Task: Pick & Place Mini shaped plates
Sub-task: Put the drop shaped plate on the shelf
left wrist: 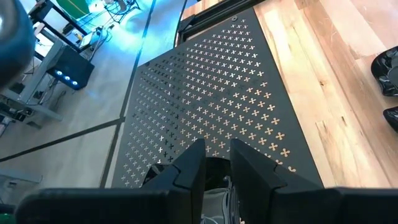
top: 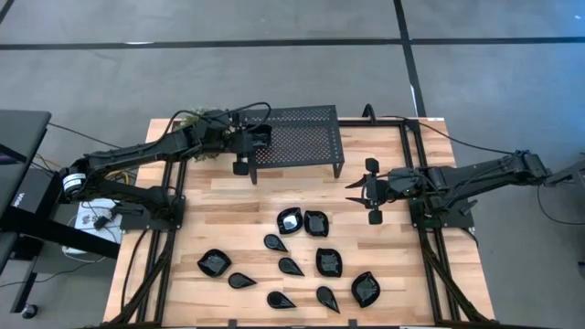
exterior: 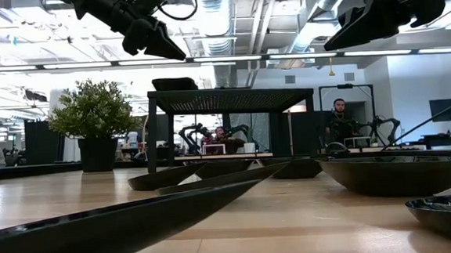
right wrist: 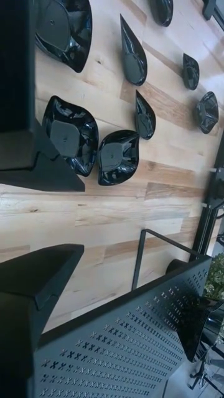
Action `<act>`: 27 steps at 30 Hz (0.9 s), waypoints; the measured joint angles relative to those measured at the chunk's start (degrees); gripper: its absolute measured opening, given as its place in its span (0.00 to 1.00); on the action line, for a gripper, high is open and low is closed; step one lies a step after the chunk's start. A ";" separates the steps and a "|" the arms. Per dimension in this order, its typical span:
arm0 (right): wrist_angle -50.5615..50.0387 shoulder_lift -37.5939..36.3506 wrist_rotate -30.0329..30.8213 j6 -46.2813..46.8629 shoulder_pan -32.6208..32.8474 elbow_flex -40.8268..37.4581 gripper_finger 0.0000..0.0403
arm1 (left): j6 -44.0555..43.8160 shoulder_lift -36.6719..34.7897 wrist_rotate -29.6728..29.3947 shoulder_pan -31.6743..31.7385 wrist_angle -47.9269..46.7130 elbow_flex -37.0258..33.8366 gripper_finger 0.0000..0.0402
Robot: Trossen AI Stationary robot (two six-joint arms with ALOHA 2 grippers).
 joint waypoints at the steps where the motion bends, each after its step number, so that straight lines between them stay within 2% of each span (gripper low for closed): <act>1: 0.01 0.00 0.00 0.00 0.00 0.00 0.35 | 0.01 0.00 0.00 0.00 0.00 0.00 0.19; 6: 0.01 0.00 -0.02 0.00 0.00 0.00 0.35 | -0.27 0.00 0.00 0.00 -0.01 0.00 0.19; 12: 0.00 0.00 -0.01 0.00 0.00 0.00 0.34 | -6.87 0.00 0.06 -0.15 0.00 0.00 0.19; 16: -0.01 0.02 0.00 0.00 -0.02 0.00 0.35 | -7.51 0.00 0.15 -1.80 0.02 0.00 0.19; 20: -0.01 0.00 0.00 0.00 -0.02 0.00 0.35 | -7.90 0.00 0.19 -6.49 0.24 0.00 0.19; 27: -0.01 0.00 0.00 0.00 -0.02 0.00 0.34 | -12.46 0.13 0.28 -19.80 0.44 0.00 0.19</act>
